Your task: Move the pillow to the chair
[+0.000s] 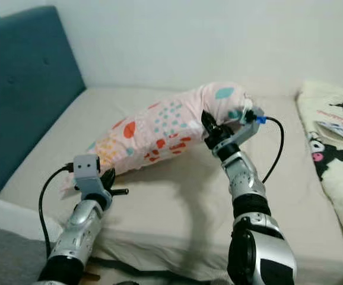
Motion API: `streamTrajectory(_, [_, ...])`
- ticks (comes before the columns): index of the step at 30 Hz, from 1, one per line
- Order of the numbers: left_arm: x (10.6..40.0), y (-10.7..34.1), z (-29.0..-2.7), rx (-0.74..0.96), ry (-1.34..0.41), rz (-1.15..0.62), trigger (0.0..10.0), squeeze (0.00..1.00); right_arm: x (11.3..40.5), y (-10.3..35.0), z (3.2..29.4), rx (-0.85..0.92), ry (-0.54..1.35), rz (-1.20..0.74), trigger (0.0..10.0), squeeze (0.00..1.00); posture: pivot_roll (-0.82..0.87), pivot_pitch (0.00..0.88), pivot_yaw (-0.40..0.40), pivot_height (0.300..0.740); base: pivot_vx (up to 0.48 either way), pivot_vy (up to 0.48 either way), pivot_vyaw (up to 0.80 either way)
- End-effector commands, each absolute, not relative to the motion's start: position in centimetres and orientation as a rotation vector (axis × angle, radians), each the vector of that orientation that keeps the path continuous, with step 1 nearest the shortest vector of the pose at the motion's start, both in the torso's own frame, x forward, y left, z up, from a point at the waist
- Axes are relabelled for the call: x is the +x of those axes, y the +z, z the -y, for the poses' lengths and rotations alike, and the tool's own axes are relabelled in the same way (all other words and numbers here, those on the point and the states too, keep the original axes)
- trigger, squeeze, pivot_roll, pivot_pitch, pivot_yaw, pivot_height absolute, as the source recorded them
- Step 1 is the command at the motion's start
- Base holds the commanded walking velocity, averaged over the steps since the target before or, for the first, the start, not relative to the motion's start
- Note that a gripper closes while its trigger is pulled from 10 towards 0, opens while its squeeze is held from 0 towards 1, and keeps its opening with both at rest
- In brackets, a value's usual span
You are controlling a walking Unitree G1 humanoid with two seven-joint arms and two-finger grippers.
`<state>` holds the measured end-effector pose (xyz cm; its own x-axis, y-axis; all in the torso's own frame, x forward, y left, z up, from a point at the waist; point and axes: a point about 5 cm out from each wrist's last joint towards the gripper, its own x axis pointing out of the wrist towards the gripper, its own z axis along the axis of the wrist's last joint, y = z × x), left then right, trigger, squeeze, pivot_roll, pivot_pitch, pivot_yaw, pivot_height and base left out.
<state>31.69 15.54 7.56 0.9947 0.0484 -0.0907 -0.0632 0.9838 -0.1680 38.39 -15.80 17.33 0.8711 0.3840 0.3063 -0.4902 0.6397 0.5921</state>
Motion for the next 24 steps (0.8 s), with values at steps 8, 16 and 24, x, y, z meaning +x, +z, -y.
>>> streamTrajectory(8, [31.2,6.3,-15.2,-0.182,0.045,-0.116,10.0,0.0,38.6,20.2,16.3,0.725,0.523,0.276,0.0,0.0,0.07,0.0,0.017,0.712,0.0,0.0,0.0])
streamTrajectory(16, [31.8,6.8,-15.1,-0.194,0.036,-0.096,10.0,0.0,38.7,24.3,17.5,0.706,0.538,0.41,0.0,0.0,0.06,0.0,0.027,0.736,0.0,0.0,0.0])
streamTrajectory(24, [31.9,6.8,-15.1,-0.196,0.031,-0.096,10.0,0.0,38.1,25.3,16.6,0.684,0.589,0.438,0.0,0.0,0.06,0.0,0.032,0.74,0.0,0.0,0.0])
